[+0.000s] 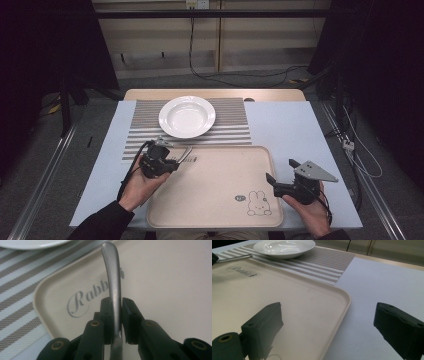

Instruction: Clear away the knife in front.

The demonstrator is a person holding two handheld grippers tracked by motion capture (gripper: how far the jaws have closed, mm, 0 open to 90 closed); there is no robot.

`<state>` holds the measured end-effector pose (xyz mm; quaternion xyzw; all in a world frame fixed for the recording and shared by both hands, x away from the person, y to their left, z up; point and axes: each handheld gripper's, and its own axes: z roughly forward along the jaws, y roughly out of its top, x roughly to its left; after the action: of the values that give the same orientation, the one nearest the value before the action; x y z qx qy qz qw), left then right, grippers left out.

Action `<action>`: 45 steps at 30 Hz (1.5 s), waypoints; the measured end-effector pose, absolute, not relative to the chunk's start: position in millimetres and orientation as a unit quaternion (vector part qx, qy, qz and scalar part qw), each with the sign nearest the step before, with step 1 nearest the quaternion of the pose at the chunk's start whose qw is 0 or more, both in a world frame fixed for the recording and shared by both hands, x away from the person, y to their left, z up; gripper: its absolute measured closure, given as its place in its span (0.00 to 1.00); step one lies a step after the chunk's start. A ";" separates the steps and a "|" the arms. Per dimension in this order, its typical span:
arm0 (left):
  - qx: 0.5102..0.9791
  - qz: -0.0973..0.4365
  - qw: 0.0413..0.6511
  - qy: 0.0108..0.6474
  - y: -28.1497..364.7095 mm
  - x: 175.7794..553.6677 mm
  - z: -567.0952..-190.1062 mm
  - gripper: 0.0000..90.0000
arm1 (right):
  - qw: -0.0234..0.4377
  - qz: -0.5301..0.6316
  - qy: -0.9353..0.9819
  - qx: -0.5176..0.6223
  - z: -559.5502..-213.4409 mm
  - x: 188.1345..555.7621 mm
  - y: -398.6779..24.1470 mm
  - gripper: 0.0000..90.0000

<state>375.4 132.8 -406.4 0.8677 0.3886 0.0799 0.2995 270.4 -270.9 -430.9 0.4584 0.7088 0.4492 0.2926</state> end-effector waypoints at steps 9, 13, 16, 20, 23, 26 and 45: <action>0.872 0.070 0.283 0.393 129.4 374.0 -419.5 0.89 | 0.293 0.449 0.709 0.458 -431.2 270.6 -271.0 0.09; 0.872 0.063 0.278 0.398 127.8 375.1 -423.8 0.89 | 0.293 0.449 0.710 0.456 -431.4 270.5 -270.2 0.09; 0.873 0.058 0.275 0.399 126.6 376.3 -426.8 0.89 | 0.292 0.449 0.710 0.456 -431.4 270.5 -270.2 0.09; 0.872 0.060 0.275 0.401 125.7 376.3 -426.8 0.89 | 0.292 0.449 0.710 0.457 -431.3 270.6 -270.2 0.09; 0.872 0.055 0.276 0.401 125.2 377.1 -426.9 0.89 | 0.293 0.450 0.710 0.457 -431.3 270.6 -270.0 0.09; 0.872 0.057 0.274 0.403 122.7 376.5 -426.8 0.89 | 0.292 0.449 0.710 0.457 -431.3 270.8 -270.0 0.09; 0.869 0.044 0.277 0.407 116.2 378.3 -428.1 0.88 | 0.294 0.449 0.711 0.455 -431.3 271.1 -270.0 0.09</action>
<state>378.3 116.2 -428.1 0.8691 0.4072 0.0436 0.2774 271.1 -270.0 -431.3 0.4547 0.7107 0.4492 0.2938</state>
